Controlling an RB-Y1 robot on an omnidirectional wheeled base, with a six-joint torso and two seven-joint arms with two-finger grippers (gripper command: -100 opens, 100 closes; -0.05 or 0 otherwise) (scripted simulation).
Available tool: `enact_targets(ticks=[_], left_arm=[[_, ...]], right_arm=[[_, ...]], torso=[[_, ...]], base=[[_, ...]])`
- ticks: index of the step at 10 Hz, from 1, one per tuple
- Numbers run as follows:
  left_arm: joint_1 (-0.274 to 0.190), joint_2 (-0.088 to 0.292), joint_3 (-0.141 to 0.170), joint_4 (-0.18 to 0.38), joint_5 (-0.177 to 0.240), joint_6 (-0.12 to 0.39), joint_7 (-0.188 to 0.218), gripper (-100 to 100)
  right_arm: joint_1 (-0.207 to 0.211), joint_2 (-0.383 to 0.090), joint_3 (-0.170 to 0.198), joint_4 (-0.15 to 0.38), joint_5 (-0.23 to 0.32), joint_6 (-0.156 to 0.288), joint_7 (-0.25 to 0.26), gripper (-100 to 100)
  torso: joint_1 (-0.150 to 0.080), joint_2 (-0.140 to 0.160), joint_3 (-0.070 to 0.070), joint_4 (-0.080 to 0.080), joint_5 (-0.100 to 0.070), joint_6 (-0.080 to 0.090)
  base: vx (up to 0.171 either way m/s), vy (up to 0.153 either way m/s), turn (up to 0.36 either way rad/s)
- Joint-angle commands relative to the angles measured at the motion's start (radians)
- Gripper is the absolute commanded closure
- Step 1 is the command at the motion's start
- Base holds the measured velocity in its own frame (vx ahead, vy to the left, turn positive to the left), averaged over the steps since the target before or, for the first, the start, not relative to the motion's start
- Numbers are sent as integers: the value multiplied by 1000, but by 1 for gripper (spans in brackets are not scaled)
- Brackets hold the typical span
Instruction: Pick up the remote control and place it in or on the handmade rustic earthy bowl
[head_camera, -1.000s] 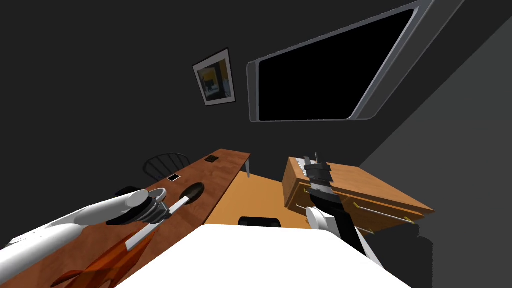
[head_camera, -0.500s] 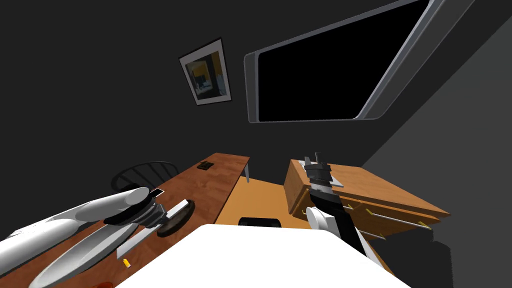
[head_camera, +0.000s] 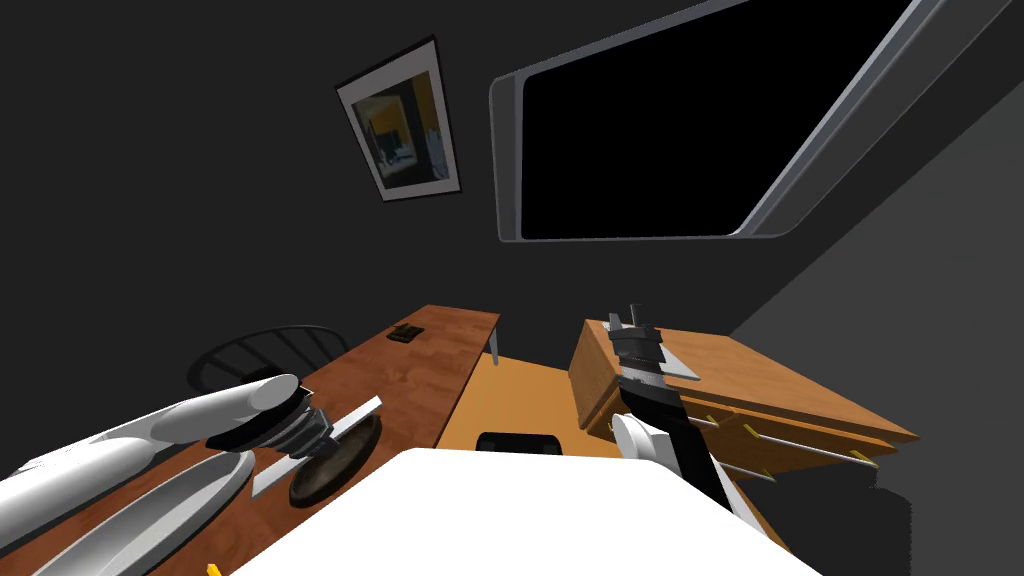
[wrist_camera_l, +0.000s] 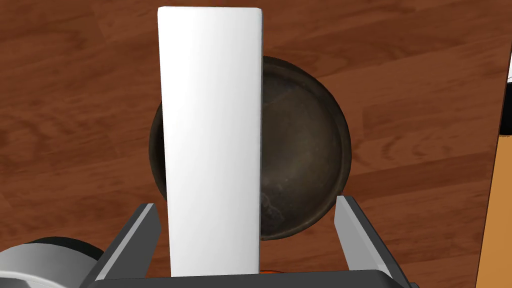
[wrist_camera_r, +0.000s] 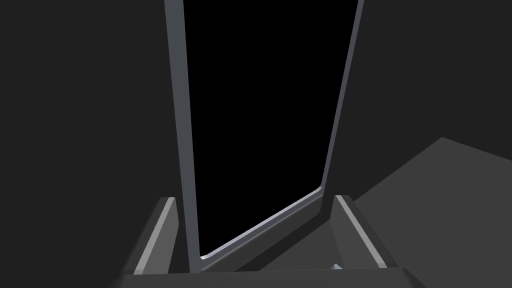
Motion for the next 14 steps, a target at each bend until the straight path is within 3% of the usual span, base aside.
enact_targets(ticks=[1,2,3,4,9,10,11,14], left_arm=[[0,0,0,0,0,0,0,-100],[0,0,0,0,0,-1,0,-100],[0,0,0,0,0,-1,0,0],[1,40,13,-25,30,17,18,-100],[6,133,43,-85,99,58,60,-100],[-7,119,30,-74,86,54,57,-100],[-8,120,29,-75,87,55,59,0],[-8,120,29,-75,87,55,58,0]], right_arm=[[0,0,0,0,0,0,0,0],[0,0,0,0,0,0,0,0],[0,0,0,0,0,0,0,0],[0,0,0,0,0,0,0,0],[0,0,0,0,0,0,0,0],[0,0,0,0,0,0,0,0],[0,0,0,0,0,0,0,0],[0,0,0,0,0,0,0,0]], torso=[[0,0,0,0,0,0],[-1,1,1,0,-1,-1],[-2,1,1,0,-1,-1],[-2,2,1,0,-1,-1],[-1,4,3,1,-1,-1],[-1,4,2,1,-1,-1],[-2,3,2,1,-1,-1],[-2,2,1,0,-1,-1]], base=[[0,0,0],[0,0,0],[0,0,0],[-29,7,44],[-40,12,34],[-13,5,0],[0,0,0],[0,0,0]])
